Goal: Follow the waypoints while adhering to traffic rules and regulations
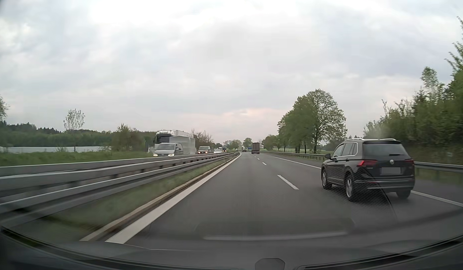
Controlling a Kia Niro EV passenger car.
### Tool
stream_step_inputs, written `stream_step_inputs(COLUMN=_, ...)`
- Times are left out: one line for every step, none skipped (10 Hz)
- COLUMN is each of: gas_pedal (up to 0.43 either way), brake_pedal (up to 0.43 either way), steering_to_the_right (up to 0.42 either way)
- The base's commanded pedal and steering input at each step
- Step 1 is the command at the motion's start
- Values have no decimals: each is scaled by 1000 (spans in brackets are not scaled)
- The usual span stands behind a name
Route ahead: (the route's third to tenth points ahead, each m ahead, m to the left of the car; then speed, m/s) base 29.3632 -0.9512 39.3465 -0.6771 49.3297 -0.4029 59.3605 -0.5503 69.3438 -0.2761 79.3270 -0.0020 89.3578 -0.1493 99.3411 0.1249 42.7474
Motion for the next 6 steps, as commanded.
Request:
stream_step_inputs(gas_pedal=630, brake_pedal=0, steering_to_the_right=-1)
stream_step_inputs(gas_pedal=591, brake_pedal=0, steering_to_the_right=-1)
stream_step_inputs(gas_pedal=520, brake_pedal=0, steering_to_the_right=-1)
stream_step_inputs(gas_pedal=461, brake_pedal=0, steering_to_the_right=-1)
stream_step_inputs(gas_pedal=421, brake_pedal=0, steering_to_the_right=-1)
stream_step_inputs(gas_pedal=398, brake_pedal=0, steering_to_the_right=-1)
